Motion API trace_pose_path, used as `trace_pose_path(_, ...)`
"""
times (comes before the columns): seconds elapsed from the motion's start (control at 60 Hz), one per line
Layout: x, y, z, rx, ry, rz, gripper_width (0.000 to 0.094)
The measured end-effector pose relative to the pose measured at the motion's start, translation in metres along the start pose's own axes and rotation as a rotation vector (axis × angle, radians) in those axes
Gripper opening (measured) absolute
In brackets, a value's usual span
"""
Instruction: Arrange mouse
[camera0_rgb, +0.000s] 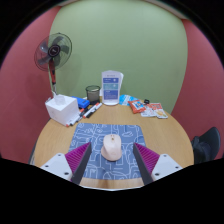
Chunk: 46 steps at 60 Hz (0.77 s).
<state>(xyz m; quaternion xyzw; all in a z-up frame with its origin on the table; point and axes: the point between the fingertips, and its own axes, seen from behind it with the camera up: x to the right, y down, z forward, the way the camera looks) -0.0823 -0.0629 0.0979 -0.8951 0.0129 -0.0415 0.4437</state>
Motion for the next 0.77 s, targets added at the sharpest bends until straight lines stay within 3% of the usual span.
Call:
trace_pose_path(0.183, -0.001, 0.001, -0.094, 0.042, 0.014, -0.014, 0.084)
trace_pose_path(0.433, -0.006, 0.048, -0.192, 0.048, 0.01, 0.007, 0.084)
trace_pose_path(0.767, -0.014, 0.081, -0.24, 0.043, -0.001, 0.028, 0.0842)
